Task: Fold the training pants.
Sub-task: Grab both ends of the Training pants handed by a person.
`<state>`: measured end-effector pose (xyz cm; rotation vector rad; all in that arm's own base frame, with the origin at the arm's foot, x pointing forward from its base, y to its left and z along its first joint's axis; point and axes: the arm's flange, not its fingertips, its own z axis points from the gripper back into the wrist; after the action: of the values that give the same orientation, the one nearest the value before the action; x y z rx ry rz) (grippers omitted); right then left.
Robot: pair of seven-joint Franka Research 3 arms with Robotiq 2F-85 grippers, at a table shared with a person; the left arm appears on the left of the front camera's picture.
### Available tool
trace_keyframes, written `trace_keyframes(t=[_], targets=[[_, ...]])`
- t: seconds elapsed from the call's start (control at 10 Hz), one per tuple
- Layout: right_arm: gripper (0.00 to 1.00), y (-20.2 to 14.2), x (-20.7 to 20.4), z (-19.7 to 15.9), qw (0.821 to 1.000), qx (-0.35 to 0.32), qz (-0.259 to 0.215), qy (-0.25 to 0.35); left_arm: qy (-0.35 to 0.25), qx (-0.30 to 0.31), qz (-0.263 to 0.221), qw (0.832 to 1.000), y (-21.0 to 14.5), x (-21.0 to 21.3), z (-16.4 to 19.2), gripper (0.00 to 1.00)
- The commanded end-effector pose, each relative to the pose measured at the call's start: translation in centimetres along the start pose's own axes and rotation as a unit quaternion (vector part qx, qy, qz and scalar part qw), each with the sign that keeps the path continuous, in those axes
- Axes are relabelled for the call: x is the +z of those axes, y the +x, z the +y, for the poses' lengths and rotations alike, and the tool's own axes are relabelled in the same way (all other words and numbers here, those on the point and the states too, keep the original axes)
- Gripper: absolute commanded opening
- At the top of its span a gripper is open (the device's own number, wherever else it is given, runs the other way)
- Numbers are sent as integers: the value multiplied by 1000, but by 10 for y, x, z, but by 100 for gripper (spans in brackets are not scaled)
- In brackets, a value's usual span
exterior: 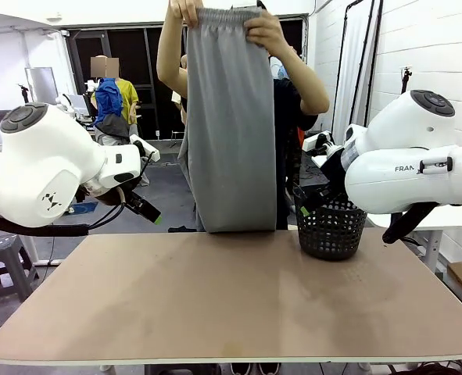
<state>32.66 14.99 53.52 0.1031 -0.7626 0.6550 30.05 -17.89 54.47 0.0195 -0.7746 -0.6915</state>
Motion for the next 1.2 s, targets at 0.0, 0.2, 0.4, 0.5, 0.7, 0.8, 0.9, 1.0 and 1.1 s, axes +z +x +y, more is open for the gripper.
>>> trace_keyframes(t=[0.0, 0.2, 0.4, 0.5, 0.7, 0.8, 0.9, 1.0, 1.1], targets=[[100, 1, 0, 0, 1000, 0, -3, -1, 3, -6, -5, 1000, 1, -2, 2, 100], [100, 1, 0, 0, 1000, 0, -3, -1, 3, -6, -5, 1000, 1, -2, 2, 100], [100, 1, 0, 0, 1000, 0, -3, -1, 3, -6, -5, 1000, 1, -2, 2, 100], [100, 1, 0, 0, 1000, 0, -3, -1, 3, -6, -5, 1000, 1, -2, 2, 100], [100, 1, 0, 0, 1000, 0, -3, -1, 3, -6, -5, 1000, 1, -2, 2, 100], [100, 1, 0, 0, 1000, 0, -3, -1, 3, -6, -5, 1000, 1, -2, 2, 100], [100, 1, 0, 0, 1000, 0, -3, -1, 3, -6, -5, 1000, 1, -2, 2, 100], [100, 1, 0, 0, 1000, 0, -3, -1, 3, -6, -5, 1000, 1, -2, 2, 100], [100, 1, 0, 0, 1000, 0, -3, -1, 3, -6, -5, 1000, 1, -2, 2, 100]])
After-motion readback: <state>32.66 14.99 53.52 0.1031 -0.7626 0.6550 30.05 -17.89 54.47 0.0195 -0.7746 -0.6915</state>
